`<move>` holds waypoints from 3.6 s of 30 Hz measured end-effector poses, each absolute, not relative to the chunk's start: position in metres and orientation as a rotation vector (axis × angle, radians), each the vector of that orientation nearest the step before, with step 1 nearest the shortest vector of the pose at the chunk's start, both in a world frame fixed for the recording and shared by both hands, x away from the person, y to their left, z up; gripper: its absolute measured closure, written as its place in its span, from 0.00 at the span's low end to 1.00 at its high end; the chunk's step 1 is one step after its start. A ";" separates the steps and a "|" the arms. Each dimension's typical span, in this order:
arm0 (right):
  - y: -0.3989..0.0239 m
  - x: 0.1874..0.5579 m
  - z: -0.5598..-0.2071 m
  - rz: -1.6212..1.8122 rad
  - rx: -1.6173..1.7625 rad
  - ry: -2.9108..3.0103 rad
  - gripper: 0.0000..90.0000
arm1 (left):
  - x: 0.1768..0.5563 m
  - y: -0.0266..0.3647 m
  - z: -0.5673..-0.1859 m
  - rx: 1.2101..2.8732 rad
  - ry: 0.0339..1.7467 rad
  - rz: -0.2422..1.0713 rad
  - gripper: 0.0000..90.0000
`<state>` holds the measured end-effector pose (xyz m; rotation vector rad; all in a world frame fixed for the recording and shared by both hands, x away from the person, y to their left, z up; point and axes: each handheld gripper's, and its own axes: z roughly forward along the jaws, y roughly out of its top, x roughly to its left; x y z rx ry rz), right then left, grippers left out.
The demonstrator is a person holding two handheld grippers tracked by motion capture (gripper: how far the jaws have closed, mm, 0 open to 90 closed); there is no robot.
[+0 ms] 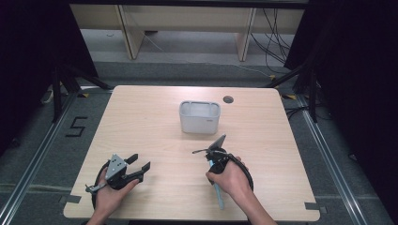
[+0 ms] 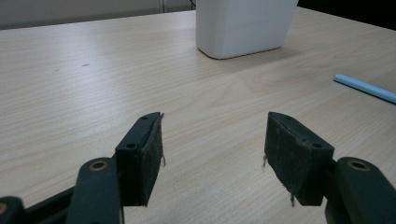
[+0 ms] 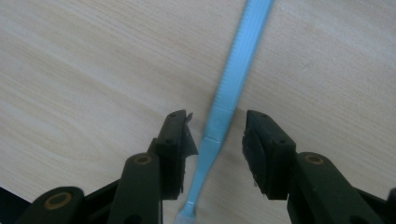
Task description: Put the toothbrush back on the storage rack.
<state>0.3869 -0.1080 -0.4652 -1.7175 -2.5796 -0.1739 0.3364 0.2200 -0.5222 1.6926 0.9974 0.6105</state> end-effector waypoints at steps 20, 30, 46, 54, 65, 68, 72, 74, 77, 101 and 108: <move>-0.097 0.391 -0.471 -0.085 -1.828 -2.542 0.71 | 0.336 0.220 -0.522 1.690 0.994 0.604 0.41; -0.094 0.391 -0.474 -0.033 -1.811 -2.560 0.79 | 0.336 0.220 -0.523 1.684 0.989 0.602 0.41; -0.099 0.388 -0.476 -0.061 -1.588 -2.749 0.88 | 0.334 0.220 -0.522 1.690 0.992 0.604 0.41; -0.119 0.382 -0.464 -0.160 -0.991 -3.063 0.88 | 0.332 0.216 -0.521 1.725 0.931 0.600 0.41; -0.136 0.367 -0.452 -0.115 -0.162 -3.274 0.88 | 0.325 0.197 -0.512 1.761 0.807 0.531 0.43; -0.136 0.365 -0.447 -0.036 0.008 -3.268 0.88 | 0.321 0.190 -0.510 1.795 0.757 0.499 0.43; -0.135 0.365 -0.446 -0.022 0.115 -3.250 0.88 | 0.318 0.184 -0.506 1.811 0.712 0.453 0.44; -0.133 0.364 -0.444 0.002 0.167 -3.230 0.88 | 0.317 0.177 -0.504 1.823 0.672 0.404 0.44; -0.132 0.366 -0.443 -0.002 0.212 -3.228 0.88 | 0.316 0.168 -0.502 1.838 0.603 0.356 0.45; -0.112 0.368 -0.440 -0.034 0.328 -3.208 0.88 | 0.331 0.081 -0.498 2.138 0.281 0.178 0.57; -0.106 0.367 -0.438 -0.035 0.350 -3.213 0.88 | 0.336 0.076 -0.500 2.175 0.247 0.184 0.65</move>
